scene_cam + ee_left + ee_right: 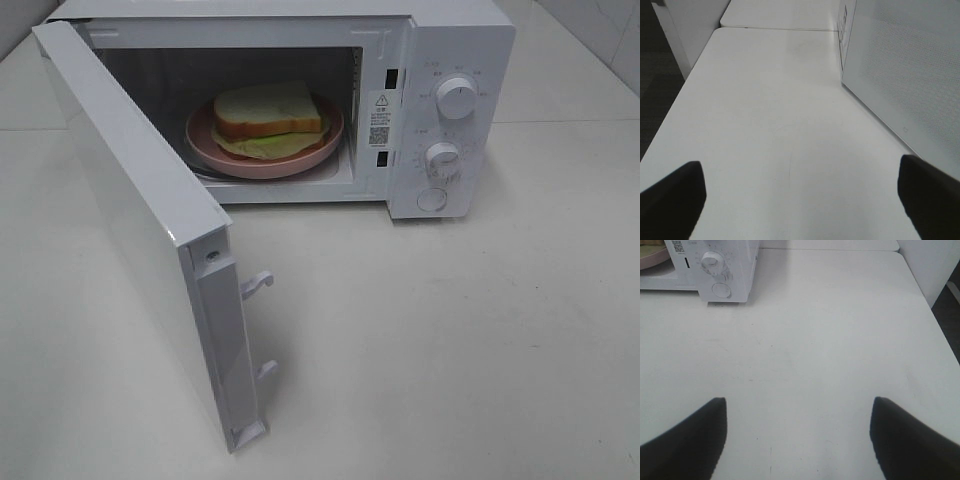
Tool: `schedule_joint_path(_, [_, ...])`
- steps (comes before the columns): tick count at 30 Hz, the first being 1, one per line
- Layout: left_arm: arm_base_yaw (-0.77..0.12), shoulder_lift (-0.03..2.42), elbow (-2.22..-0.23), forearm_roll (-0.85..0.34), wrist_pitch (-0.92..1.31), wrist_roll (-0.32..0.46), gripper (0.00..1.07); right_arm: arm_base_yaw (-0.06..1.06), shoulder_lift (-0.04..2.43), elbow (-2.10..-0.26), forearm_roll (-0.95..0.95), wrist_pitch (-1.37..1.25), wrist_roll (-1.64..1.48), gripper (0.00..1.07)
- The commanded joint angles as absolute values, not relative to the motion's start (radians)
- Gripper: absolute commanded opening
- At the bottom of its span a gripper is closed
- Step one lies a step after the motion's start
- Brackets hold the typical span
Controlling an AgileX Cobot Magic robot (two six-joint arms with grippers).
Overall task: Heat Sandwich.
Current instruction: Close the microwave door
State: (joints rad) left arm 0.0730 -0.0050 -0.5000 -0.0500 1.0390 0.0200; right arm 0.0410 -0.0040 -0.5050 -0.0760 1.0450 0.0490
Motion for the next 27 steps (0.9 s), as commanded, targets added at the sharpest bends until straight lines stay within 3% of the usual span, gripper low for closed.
schedule_joint_path(1, [0.076, -0.028, -0.496, -0.056, 1.036, 0.020, 0.98, 0.034, -0.030, -0.505, -0.073, 1.039, 0.037, 0.76])
schedule_joint_path(27, [0.076, -0.028, -0.496, -0.056, 1.036, 0.020, 0.98, 0.034, -0.030, -0.505, -0.073, 1.039, 0.038, 0.76])
